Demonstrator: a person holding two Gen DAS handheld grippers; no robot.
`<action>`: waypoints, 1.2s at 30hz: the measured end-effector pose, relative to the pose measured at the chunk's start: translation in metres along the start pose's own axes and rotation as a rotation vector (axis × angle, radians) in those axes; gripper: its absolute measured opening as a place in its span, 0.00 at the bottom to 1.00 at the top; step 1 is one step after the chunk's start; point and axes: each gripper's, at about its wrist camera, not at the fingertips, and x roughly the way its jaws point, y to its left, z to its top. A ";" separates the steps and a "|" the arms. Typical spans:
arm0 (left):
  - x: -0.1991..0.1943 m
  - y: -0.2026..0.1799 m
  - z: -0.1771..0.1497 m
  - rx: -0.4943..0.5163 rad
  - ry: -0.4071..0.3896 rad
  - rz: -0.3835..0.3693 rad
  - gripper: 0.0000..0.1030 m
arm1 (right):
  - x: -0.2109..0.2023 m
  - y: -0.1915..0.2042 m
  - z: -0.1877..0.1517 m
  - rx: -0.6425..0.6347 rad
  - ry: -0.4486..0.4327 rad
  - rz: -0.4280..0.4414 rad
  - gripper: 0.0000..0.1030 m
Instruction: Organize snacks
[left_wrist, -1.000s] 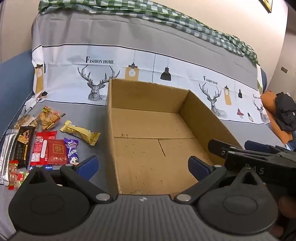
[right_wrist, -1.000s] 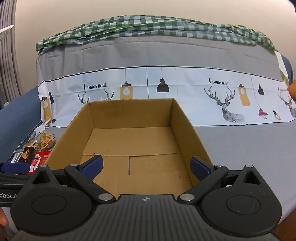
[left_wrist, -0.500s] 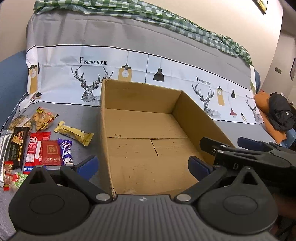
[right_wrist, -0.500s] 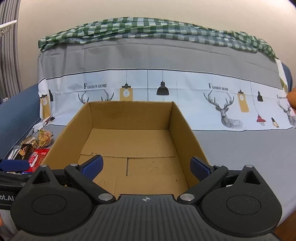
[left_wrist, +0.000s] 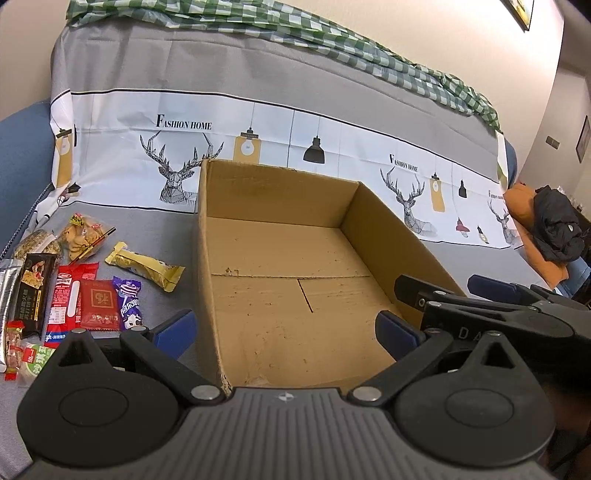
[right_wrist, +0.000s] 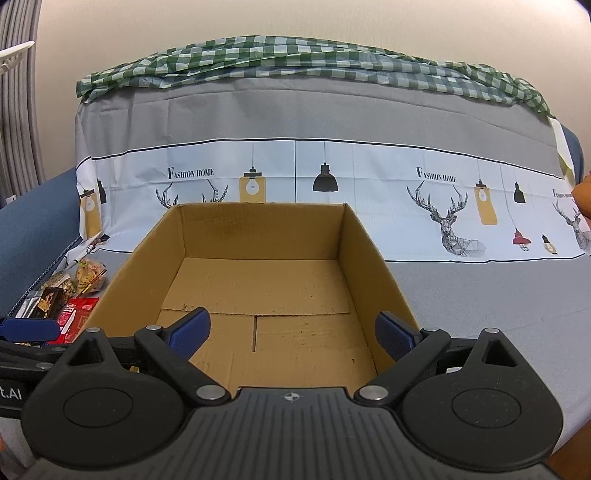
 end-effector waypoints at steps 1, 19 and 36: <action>0.000 0.000 0.000 -0.003 0.000 -0.003 0.99 | 0.000 0.000 0.000 -0.002 -0.001 -0.001 0.93; -0.002 0.002 0.000 0.004 0.008 -0.018 0.92 | -0.003 0.001 -0.004 -0.037 -0.007 -0.004 0.84; -0.017 0.021 0.010 0.004 0.021 -0.066 0.12 | -0.005 0.013 -0.005 -0.044 -0.047 0.070 0.49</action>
